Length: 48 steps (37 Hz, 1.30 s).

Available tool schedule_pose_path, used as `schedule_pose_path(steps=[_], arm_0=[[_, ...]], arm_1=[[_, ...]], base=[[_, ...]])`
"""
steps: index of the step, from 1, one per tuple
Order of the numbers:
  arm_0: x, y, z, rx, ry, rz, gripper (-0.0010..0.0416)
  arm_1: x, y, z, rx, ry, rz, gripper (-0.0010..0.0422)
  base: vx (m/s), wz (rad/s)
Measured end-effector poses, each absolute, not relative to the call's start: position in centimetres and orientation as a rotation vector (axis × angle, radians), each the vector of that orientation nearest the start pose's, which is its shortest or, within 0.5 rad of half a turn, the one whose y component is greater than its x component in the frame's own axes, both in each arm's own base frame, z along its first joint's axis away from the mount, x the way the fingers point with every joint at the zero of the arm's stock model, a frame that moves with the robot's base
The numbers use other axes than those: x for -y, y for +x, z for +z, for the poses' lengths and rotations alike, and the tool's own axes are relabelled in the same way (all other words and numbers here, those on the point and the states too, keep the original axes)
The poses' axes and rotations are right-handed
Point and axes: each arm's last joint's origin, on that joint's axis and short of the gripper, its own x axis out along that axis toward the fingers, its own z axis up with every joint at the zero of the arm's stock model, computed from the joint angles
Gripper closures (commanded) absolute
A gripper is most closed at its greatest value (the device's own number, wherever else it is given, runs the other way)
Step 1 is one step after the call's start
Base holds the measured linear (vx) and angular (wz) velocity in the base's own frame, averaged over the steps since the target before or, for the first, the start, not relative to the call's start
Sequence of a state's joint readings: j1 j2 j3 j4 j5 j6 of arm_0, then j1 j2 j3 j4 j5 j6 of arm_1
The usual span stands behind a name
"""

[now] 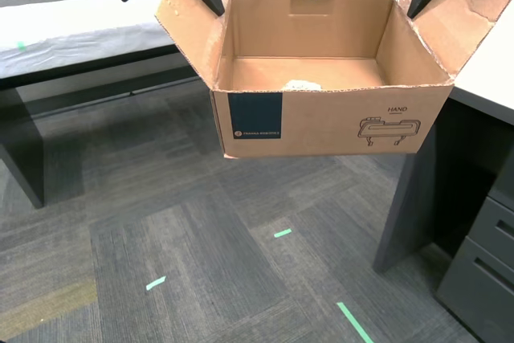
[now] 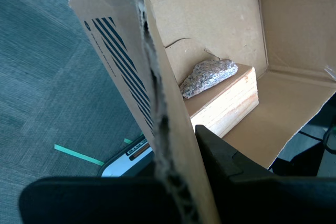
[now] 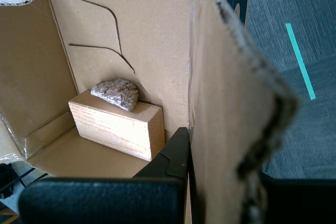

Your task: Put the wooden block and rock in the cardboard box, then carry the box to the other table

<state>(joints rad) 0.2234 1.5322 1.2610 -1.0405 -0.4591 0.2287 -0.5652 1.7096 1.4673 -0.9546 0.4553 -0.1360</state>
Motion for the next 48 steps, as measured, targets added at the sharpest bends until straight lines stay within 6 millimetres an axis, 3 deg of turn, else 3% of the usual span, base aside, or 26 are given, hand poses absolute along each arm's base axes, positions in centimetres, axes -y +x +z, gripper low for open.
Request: schedule_pose_path(steps=[30, 48], arm_0=[[-7.57, 27.54, 26.89, -1.362, 0.244, 0.508, 0.0407], [-7.58, 27.60, 26.89, -1.350, 0.225, 0.523, 0.0406]], arm_1=[[19.76, 28.79, 27.89, -1.329, -0.255, -0.603, 0.0413], [19.91, 28.84, 27.94, -1.311, -0.244, -0.615, 0.0413]], base=[[0.100, -0.065], [0.127, 0.010]])
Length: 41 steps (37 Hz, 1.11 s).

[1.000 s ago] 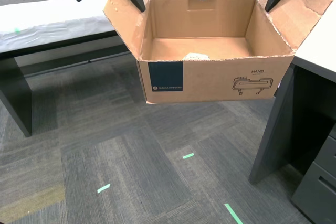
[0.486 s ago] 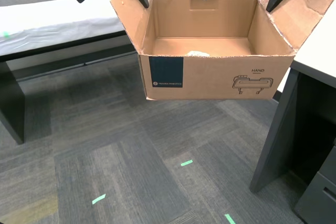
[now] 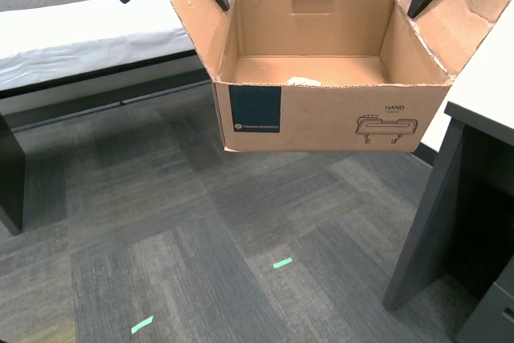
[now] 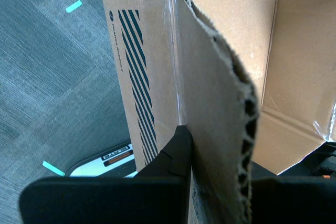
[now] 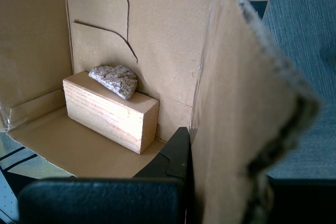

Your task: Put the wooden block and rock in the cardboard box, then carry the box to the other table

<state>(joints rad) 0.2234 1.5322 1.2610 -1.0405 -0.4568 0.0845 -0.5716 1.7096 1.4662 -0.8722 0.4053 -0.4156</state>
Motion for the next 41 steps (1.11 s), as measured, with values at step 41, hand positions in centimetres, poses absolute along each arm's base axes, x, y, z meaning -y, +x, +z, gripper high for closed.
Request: schedule_pose_path(steps=[41], arm_0=[[-7.74, 27.72, 26.93, -1.341, 0.241, 0.509, 0.0407]], arm_1=[[19.93, 28.81, 27.93, -1.285, -0.178, -0.663, 0.0413]], base=[[0.132, 0.252]])
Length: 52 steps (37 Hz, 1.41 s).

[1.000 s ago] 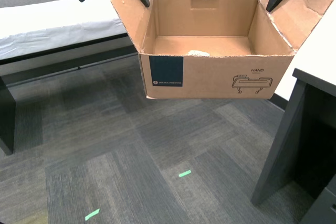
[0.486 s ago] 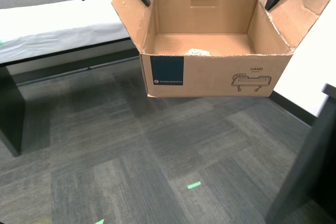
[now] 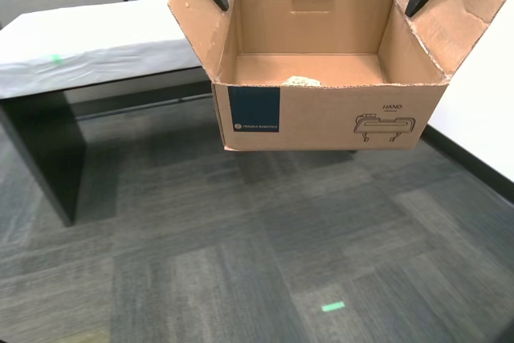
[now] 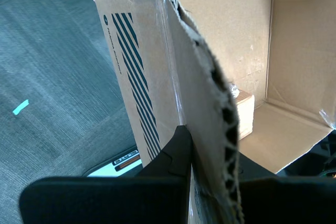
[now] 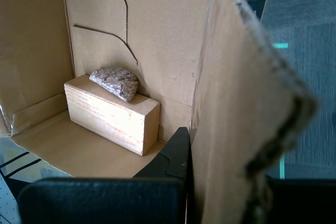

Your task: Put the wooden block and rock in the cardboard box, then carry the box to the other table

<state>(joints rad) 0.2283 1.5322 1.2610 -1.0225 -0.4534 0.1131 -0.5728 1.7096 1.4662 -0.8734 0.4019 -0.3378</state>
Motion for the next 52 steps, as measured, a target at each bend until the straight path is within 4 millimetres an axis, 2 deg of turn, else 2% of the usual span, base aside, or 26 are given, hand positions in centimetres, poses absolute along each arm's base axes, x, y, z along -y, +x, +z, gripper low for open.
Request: schedule_pose_path(steps=[22, 42, 52], arm_0=[[-7.75, 27.80, 26.94, -1.327, 0.219, 0.521, 0.0406], [-7.75, 27.80, 26.94, -1.324, 0.210, 0.526, 0.0407], [-7.72, 27.68, 26.91, -1.337, 0.210, 0.525, 0.0407]], arm_1=[[20.28, 29.38, 28.19, -1.238, -0.247, -0.642, 0.0413], [20.27, 29.37, 28.19, -1.239, -0.246, -0.642, 0.0413], [20.27, 29.37, 28.19, -1.215, -0.190, -0.683, 0.0413]], base=[[0.072, 0.109], [0.086, 0.015], [0.125, -0.007]])
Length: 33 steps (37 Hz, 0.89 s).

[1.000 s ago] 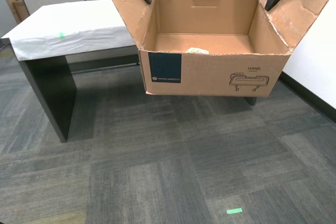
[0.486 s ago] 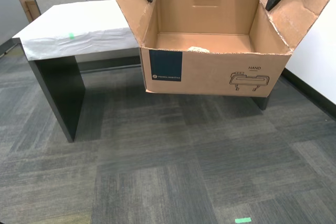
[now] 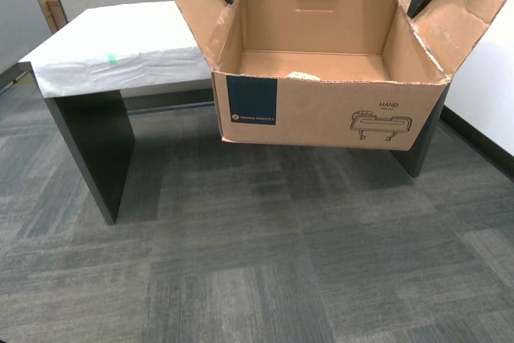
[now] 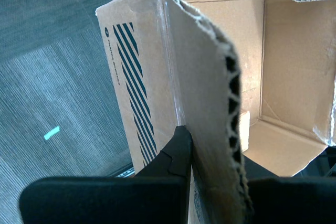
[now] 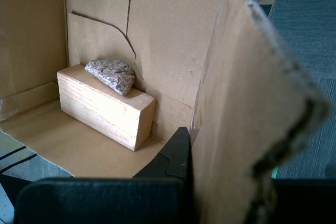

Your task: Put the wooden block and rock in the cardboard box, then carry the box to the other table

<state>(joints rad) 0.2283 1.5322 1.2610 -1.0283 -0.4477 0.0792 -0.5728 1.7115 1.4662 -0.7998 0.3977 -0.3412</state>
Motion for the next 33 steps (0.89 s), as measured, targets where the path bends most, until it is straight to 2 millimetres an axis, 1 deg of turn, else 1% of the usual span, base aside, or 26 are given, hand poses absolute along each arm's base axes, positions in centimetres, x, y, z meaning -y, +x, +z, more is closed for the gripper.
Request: schedule_pose_path(steps=[15, 26, 33], arm_0=[[-7.74, 27.78, 26.93, -1.326, 0.209, 0.527, 0.0406], [-7.77, 27.90, 26.97, -1.313, 0.210, 0.526, 0.0407], [-7.76, 27.92, 26.97, -1.311, 0.208, 0.525, 0.0407]], arm_1=[[20.29, 29.40, 28.14, -1.197, -0.151, -0.709, 0.0413], [20.24, 29.49, 27.99, -1.189, -0.134, -0.676, 0.0413], [20.16, 29.35, 27.38, -1.219, -0.158, -0.651, 0.0413]], base=[[0.105, -0.024], [0.077, -0.030], [0.077, -0.008]])
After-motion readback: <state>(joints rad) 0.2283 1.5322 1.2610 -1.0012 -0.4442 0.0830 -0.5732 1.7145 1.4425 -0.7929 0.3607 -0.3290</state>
